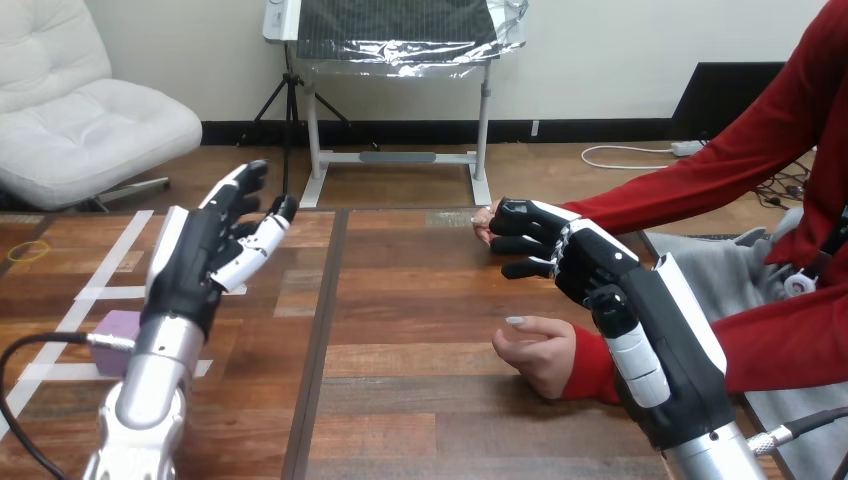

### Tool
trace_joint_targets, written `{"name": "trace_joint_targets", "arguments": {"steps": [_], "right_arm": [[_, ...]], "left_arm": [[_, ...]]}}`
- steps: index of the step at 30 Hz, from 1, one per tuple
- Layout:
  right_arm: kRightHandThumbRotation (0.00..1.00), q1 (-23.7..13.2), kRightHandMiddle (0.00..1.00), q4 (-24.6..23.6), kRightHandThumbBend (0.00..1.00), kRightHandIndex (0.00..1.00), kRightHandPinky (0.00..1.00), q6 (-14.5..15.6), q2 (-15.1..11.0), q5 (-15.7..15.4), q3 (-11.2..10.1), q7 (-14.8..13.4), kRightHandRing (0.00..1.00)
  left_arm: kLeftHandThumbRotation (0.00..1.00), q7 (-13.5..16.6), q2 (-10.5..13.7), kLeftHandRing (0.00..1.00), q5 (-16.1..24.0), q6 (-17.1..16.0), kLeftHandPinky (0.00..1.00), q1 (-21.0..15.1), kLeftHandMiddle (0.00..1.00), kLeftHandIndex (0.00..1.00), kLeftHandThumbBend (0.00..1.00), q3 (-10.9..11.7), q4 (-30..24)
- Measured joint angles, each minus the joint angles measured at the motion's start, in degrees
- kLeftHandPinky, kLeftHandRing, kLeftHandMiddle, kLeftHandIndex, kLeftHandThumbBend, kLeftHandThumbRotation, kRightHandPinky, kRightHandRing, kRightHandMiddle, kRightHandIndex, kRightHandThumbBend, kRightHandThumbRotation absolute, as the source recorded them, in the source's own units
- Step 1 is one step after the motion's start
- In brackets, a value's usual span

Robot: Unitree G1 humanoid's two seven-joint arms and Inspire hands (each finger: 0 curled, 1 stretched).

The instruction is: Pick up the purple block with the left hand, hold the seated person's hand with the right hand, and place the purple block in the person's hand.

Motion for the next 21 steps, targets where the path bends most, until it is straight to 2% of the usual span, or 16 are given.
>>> {"name": "trace_joint_targets", "arguments": {"steps": [11, 21], "right_arm": [[1.00, 0.0, 0.80, 0.0, 0.83, 0.80, 0.72, 0.0, 0.0, -0.2, 0.0, 0.0, 0.78], [1.00, 0.0, 0.80, 0.0, 0.83, 0.80, 0.72, 0.0, -0.1, -0.3, 0.0, 0.0, 0.78]], "left_arm": [[0.42, 0.6, 1.8, 0.94, 0.5, 0.0, 0.89, -5.4, 0.96, 0.93, 0.49, 0.0, 9.4], [0.40, 1.4, 3.4, 0.93, 2.1, 0.1, 0.86, -9.8, 0.95, 0.92, 0.54, -0.2, 16.8]]}}
